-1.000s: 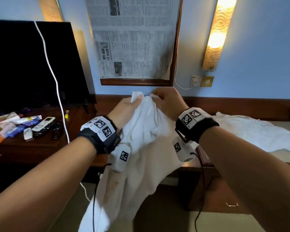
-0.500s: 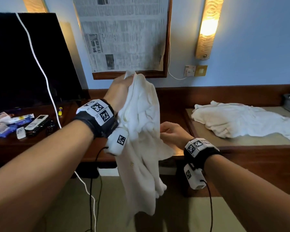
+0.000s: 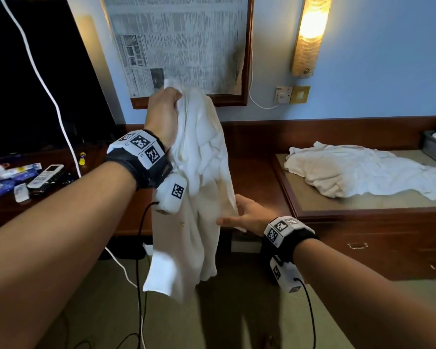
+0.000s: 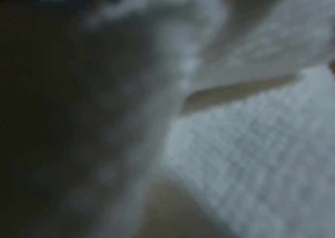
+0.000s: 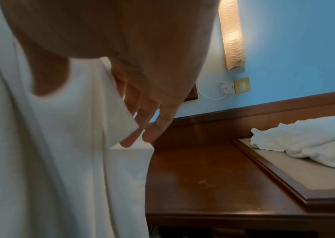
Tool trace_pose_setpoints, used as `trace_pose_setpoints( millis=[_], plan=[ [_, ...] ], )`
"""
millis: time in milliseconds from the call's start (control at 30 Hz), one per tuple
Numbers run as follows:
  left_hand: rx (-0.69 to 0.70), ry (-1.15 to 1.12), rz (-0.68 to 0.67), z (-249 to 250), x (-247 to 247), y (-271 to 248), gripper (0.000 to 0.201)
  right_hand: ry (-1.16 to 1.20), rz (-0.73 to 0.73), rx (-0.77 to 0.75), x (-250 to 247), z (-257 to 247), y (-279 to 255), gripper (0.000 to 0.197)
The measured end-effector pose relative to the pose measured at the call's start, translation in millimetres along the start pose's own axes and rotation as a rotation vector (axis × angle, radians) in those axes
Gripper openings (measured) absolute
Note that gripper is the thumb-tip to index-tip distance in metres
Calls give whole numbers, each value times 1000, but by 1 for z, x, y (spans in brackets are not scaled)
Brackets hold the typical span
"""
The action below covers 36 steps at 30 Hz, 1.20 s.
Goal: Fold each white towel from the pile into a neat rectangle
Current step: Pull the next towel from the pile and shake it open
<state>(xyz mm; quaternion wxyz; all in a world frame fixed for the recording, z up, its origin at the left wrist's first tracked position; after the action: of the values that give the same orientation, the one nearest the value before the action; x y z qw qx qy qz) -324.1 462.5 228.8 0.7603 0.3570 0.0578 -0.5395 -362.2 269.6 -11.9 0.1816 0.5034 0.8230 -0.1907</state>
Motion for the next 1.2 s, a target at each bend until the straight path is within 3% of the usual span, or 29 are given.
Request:
trace_pose_setpoints(
  millis=[67,133,200,300,367,433,500,567,633,700,733,800,867,900,1000,1100,1133,1200],
  plan=[
    [17,26,23,1,-3,0,24,-159,50,-12,5,0,6,42],
    [56,90,46,3,-8,-2,24,-341,123,38,-1,3,8,15],
    [68,159,61,2,-13,0,28,-372,171,133,-16,17,8,17],
    [-59,-68,1,-11,-18,-2,38,-367,292,209,-58,38,4,17],
    [-159,-228,-99,-21,-16,-9,29,-417,447,206,-96,35,-2,12],
    [-236,-350,-270,-31,-13,-18,10,-334,691,138,-137,17,-14,14],
    [-236,-377,-471,-34,-10,-26,8,-194,967,46,-173,-11,-31,20],
    [-195,-329,-654,-33,-14,-35,11,-98,1107,-40,-197,-45,-37,21],
    [-127,-277,-740,-32,-27,-30,33,-50,1076,-145,-208,-88,-30,21],
    [-69,-279,-701,-23,-43,-19,47,-57,1006,-282,-208,-138,-25,21],
    [-49,-299,-641,-18,-52,-9,41,-73,975,-356,-206,-164,-25,19],
    [56,-316,-533,-1,-65,3,4,-79,913,-473,-196,-208,-29,12],
    [153,-288,-427,11,-71,11,44,-60,847,-535,-186,-240,-33,9],
    [171,-310,-374,14,-73,14,49,-64,810,-558,-182,-253,-36,10],
    [209,-425,-204,32,-81,20,34,-44,707,-625,-173,-286,-45,9],
    [236,-506,-143,55,-80,22,12,6,617,-681,-167,-316,-54,6],
    [252,-529,-135,63,-79,23,13,6,583,-704,-163,-325,-56,2],
    [281,-559,-145,79,-77,24,16,-26,527,-751,-158,-339,-61,12]
  ],
)
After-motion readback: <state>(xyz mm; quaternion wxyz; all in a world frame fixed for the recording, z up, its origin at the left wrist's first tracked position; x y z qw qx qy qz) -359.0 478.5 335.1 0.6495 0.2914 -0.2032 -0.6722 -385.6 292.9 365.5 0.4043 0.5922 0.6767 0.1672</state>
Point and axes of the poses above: each hand's wrist, its own y-axis towards the middle knuckle, its own x-axis out of the palm, z = x × y, the point moved 8 cm from there along y, towards the middle knuckle, and after that the axes turned 3 degrees about -x, right-handed, at the moved point
